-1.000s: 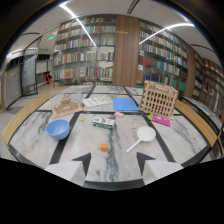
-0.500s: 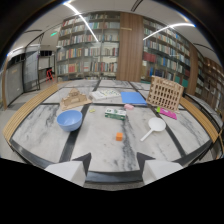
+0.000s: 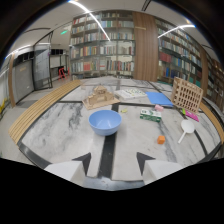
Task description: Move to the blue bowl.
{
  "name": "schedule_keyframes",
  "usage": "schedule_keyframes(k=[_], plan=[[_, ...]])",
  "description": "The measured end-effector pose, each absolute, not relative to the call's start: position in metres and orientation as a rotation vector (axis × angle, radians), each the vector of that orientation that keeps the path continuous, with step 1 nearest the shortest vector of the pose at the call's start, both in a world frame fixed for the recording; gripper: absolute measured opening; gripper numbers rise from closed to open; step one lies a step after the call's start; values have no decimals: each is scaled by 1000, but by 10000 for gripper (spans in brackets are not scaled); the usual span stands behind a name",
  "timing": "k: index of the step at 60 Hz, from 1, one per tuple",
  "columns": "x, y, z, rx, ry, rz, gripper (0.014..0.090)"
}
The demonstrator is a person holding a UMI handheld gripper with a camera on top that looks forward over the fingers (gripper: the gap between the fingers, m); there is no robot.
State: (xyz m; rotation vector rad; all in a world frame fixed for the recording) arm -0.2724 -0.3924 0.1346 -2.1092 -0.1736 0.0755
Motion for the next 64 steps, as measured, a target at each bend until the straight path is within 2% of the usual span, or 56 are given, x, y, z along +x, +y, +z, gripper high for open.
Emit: schedule_keyframes(k=[16,35,64], plan=[[-319,-325,126,-2084,-129,89,864],[-327,-264,109,-2113,-45,67,854],[-331,-242,92,-2140,-56,44,850]])
